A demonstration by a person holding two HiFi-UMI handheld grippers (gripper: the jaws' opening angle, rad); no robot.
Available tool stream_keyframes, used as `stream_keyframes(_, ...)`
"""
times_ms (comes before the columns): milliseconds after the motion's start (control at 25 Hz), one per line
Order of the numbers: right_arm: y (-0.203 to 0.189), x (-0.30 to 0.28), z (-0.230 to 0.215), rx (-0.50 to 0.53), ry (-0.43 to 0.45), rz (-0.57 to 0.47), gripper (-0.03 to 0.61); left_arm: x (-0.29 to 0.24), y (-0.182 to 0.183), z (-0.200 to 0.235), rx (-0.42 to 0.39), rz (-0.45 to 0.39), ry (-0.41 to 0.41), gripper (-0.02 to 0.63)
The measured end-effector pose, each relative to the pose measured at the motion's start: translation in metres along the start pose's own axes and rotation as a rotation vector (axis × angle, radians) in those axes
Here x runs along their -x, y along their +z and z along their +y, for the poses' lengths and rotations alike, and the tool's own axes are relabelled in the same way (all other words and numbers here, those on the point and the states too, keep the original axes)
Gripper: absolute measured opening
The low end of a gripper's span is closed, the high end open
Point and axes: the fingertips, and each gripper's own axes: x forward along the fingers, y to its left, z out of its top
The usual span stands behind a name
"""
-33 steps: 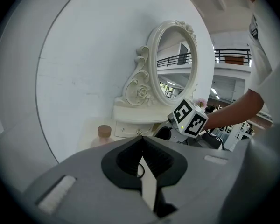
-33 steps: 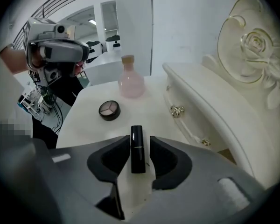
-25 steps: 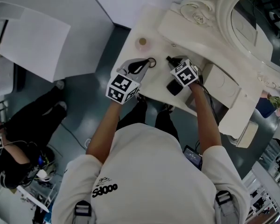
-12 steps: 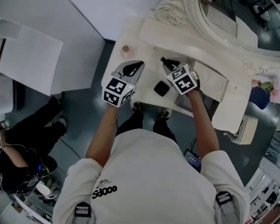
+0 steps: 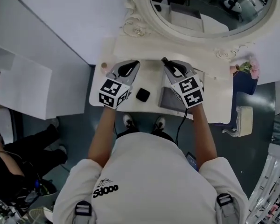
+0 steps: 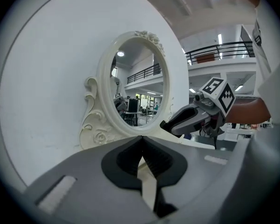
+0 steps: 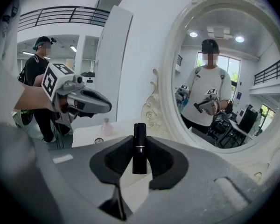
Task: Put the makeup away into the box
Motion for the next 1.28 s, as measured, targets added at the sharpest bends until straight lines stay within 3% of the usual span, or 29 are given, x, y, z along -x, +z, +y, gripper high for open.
stream_keyframes(320, -0.001, 0.087, -0.043, -0.096, -0.191, -0.099, 0.092, -0.036, 0.051, -0.057, -0.117, -0.042, -0.137, 0.020)
stream_keyframes(600, -0.034, 0.130, -0.069, -0.191, -0.299, -0.092, 0.092, -0.066, 0.060, -0.097, -0.154, -0.036, -0.241, 0.020)
stream_keyframes(960, -0.105, 0.138, -0.074, -0.292, -0.330, 0.018, 0.092, -0.101, 0.026, -0.145, -0.156, 0.052, -0.356, 0.020)
stream_keyframes(1280, -0.165, 0.118, -0.051, -0.318, -0.273, 0.150, 0.092, -0.117, -0.042, -0.168, -0.147, 0.218, -0.395, 0.020)
